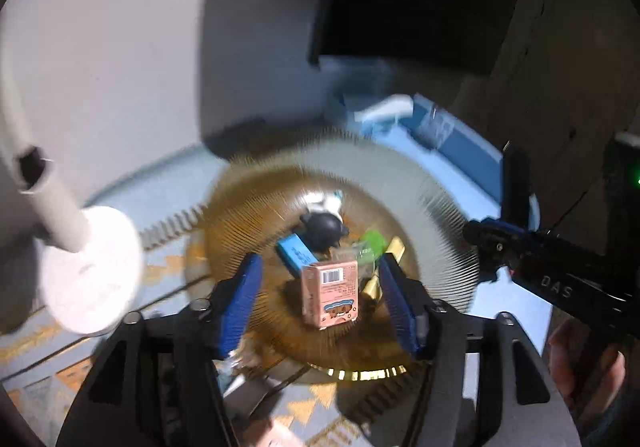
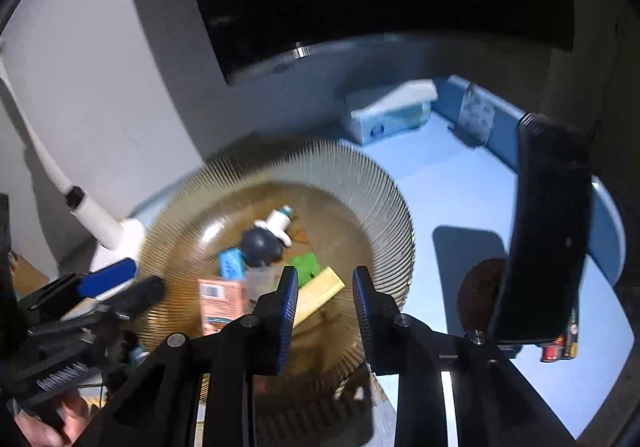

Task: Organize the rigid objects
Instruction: 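Drop the pink box and yellow stick into the amber bowl with both grippers, then grasp the green translucent toy with the left gripper while the right gripper grasps the pink tag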

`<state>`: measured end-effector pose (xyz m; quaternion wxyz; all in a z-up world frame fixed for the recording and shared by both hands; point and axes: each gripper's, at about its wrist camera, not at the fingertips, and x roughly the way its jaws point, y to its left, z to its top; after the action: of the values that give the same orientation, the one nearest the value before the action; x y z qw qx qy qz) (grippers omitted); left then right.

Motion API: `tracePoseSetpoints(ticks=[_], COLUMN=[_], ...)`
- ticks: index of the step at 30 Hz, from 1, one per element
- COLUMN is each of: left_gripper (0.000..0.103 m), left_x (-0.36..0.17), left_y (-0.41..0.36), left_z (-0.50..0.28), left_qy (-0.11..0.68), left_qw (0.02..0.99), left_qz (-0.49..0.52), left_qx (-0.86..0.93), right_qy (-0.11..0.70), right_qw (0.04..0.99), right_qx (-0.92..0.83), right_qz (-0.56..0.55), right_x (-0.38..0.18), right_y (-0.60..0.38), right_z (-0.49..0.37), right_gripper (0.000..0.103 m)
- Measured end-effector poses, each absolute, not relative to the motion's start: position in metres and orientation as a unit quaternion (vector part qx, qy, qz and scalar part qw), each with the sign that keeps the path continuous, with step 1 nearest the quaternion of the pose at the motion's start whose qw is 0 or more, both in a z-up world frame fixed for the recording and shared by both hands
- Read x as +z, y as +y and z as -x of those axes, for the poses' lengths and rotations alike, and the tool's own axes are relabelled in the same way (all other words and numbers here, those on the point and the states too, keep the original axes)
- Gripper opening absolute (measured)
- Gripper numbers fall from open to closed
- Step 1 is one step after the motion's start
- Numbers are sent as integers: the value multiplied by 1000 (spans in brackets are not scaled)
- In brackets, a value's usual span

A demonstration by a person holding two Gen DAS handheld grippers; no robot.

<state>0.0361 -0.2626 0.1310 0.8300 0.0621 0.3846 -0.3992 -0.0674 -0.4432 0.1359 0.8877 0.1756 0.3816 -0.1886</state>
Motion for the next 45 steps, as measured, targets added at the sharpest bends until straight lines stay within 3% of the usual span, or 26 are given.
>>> tracePoseSetpoints(ticks=[6, 9, 13, 18, 30, 39, 42, 45], left_gripper=[72, 76, 83, 84, 84, 83, 73, 73], left_x=[183, 198, 201, 164, 42, 23, 20, 16], left_y=[-168, -118, -53, -8, -38, -63, -67, -67], left_z=[-2, 16, 37, 47, 46, 44, 43, 41], left_qy=[330, 307, 292, 333, 455, 455, 455, 459], left_qw=[861, 878, 894, 886, 826, 831, 833, 830], left_qz=[-10, 5, 26, 46, -6, -55, -69, -58], left_qx=[-387, -366, -337, -320, -332, -314, -307, -311], right_qy=[349, 336, 332, 365, 463, 487, 491, 493], right_qw=[912, 923, 930, 922, 877, 865, 864, 863], right_qx=[-154, -127, -81, -44, -35, -37, -37, -35], right_qz=[-151, -140, -134, -124, -123, -117, -108, -102], right_x=[171, 181, 179, 149, 56, 32, 28, 24], right_y=[-394, -366, -322, -281, -251, -250, -246, -244], right_z=[95, 106, 116, 115, 106, 81, 72, 64], right_gripper=[40, 52, 52, 52, 52, 52, 52, 52])
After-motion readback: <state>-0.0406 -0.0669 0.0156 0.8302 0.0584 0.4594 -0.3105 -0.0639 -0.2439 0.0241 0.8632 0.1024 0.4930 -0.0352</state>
